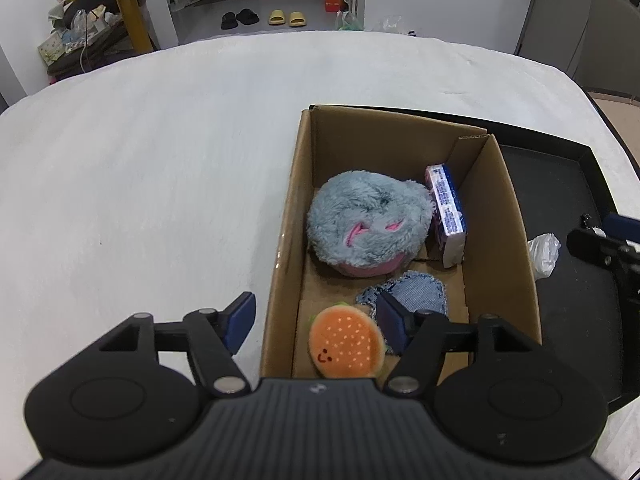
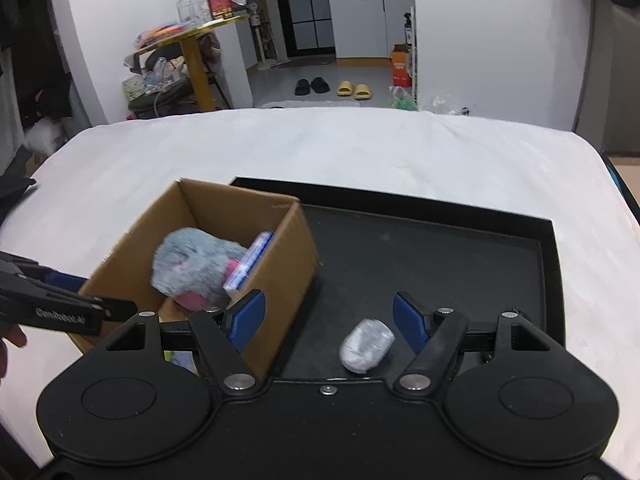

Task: Organize soft objects
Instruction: 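Move the right gripper to the white plastic bag and grasp it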

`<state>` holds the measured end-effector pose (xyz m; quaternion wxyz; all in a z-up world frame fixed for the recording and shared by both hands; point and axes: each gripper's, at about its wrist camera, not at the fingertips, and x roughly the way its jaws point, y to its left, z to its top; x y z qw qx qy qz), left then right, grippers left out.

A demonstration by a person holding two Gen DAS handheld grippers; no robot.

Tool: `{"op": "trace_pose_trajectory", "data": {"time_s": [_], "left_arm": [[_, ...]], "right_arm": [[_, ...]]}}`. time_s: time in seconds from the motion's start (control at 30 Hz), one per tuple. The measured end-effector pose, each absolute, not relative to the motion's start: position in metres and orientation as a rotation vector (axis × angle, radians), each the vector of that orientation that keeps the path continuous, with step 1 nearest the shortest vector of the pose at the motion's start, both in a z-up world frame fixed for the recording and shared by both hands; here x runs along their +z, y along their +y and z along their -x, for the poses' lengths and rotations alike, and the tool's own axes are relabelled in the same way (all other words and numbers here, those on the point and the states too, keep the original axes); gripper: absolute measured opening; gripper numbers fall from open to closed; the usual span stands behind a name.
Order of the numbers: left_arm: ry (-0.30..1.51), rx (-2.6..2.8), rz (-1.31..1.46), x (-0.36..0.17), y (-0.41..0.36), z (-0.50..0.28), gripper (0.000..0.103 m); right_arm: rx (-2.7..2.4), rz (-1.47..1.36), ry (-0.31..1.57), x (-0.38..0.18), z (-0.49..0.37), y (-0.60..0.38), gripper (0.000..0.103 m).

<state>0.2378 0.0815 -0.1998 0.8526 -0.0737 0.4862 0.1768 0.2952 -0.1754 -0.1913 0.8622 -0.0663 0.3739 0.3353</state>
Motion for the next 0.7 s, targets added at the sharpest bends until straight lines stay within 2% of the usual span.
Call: {"op": "trace_pose_trajectory", "data": {"time_s": [0.5,0.63,0.7], "left_arm": [[1.033,0.416,0.093,-0.203,0.062,-0.243,0.069],[1.033,0.429,0.084,-0.204,0.060,-0.244,0.070],[1.035,0.434,0.081,-0.205,0.059,-0.243,0.070]], "right_arm": [[0.690,0.105,0.872,-0.245,-0.311,-0.187,0.068],[0.678,0.070,0.894,-0.255,-0.316,-0.187,0.062],[0.670,0.057,0.900,-0.258,-0.319,-0.187,0.051]]}}
